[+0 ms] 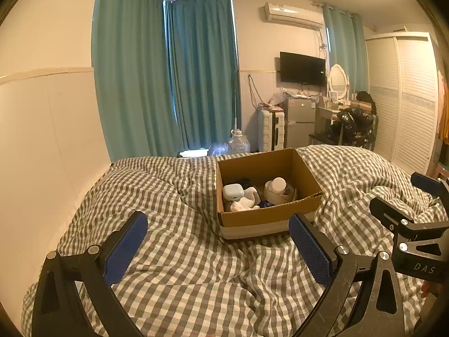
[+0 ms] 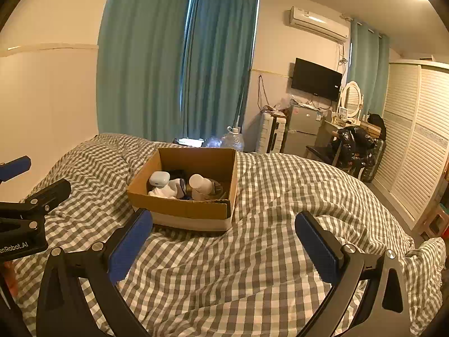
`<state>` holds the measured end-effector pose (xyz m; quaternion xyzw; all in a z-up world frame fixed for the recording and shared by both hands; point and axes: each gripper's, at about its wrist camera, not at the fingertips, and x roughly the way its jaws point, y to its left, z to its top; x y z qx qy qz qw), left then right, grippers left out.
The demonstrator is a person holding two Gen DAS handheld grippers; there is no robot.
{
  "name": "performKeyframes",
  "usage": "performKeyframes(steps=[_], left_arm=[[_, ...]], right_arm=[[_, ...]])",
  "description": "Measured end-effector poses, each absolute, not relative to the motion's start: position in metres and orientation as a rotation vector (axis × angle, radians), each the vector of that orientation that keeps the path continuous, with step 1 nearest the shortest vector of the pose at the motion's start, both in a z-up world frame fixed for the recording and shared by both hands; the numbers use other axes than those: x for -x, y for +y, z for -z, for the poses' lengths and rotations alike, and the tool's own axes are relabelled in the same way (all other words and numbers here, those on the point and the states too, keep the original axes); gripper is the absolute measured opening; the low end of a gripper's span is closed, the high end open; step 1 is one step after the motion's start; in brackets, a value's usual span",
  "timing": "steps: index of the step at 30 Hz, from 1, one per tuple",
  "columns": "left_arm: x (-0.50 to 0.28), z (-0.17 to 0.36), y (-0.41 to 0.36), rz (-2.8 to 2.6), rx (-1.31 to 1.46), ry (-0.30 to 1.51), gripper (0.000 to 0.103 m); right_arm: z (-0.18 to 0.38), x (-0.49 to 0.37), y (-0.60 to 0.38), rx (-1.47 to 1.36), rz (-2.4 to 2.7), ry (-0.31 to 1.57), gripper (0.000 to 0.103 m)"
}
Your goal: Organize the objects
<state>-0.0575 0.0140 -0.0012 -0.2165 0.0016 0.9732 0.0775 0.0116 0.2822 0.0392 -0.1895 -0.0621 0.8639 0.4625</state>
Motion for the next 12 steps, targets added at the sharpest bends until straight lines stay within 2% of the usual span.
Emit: performKeyframes(steps=[12], left_arm=[[0.0547,0.0028,0.0190,-2.911,0.654,0.055,0.103]], right_arm=[[-0.0384,-0.0127,0.2826,0.460,-2.121,-0.153,0.102]])
